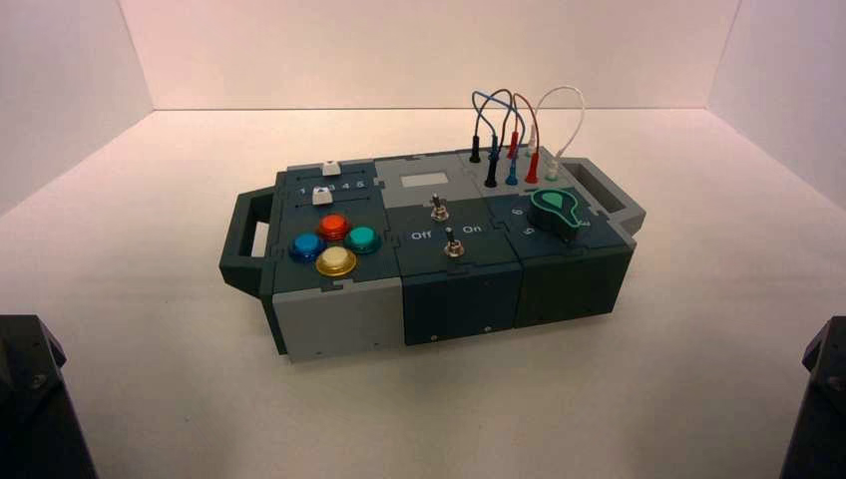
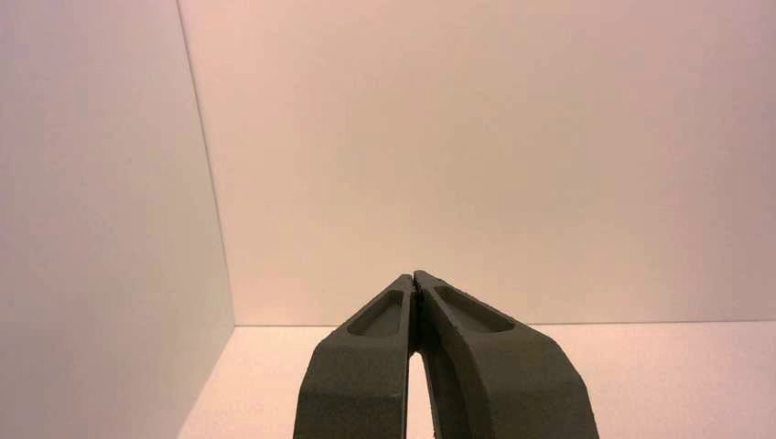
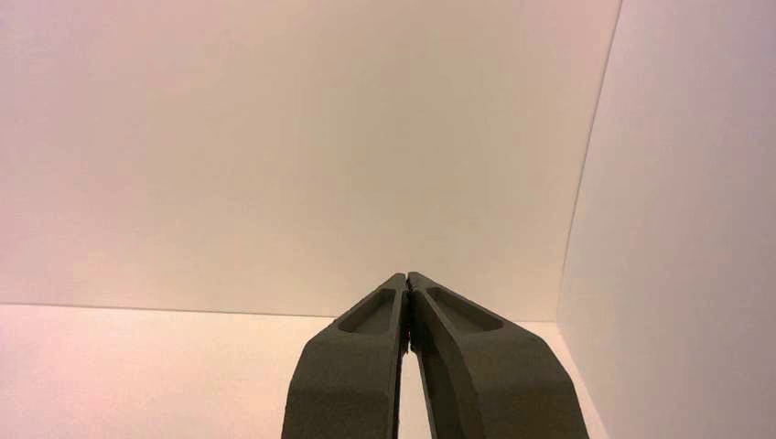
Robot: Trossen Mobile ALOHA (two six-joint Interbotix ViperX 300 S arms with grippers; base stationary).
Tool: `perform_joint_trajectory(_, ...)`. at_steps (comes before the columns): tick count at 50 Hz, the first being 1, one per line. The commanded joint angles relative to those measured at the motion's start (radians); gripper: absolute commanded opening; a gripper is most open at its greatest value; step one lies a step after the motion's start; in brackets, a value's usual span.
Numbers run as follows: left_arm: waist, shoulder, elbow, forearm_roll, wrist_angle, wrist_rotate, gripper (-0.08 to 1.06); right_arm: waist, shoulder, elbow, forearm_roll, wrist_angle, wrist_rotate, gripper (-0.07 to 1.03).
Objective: Pull the red wire.
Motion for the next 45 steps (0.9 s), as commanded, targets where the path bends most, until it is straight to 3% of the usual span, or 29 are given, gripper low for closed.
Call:
perform_joint_trajectory(1, -0.005, 0.003, -0.028, -0.002, -0.005, 0.002, -0.03, 0.002, 0.002, -0.034, 0.002, -0.003, -0.002, -0.02)
perform_joint_trajectory(21, -0.025, 0.003, -0.034, -0.008, 0.031, -0.005, -0.03, 0.005, 0.003, -0.037, 0.003, 0.032, 0.000, -0.02)
perform_joint_trajectory(32, -0.238, 0.003, -0.054, -0.020, 0.196, -0.009, -0.03, 0.031, 0.003, -0.044, 0.005, 0.109, 0.002, -0.03)
perform_joint_trajectory(36, -0.268, 0.000, -0.057, -0.031, 0.215, -0.018, -0.03, 0.031, 0.003, -0.046, 0.005, 0.115, 0.002, -0.02)
perform_joint_trajectory(38, -0.316, -0.012, -0.064, -0.046, 0.256, -0.034, -0.03, 0.031, 0.003, -0.048, 0.005, 0.123, 0.002, -0.02)
perform_joint_trajectory(45, -0.367, -0.026, -0.069, -0.051, 0.311, -0.078, -0.03, 0.031, 0.012, -0.052, 0.005, 0.141, 0.002, -0.02)
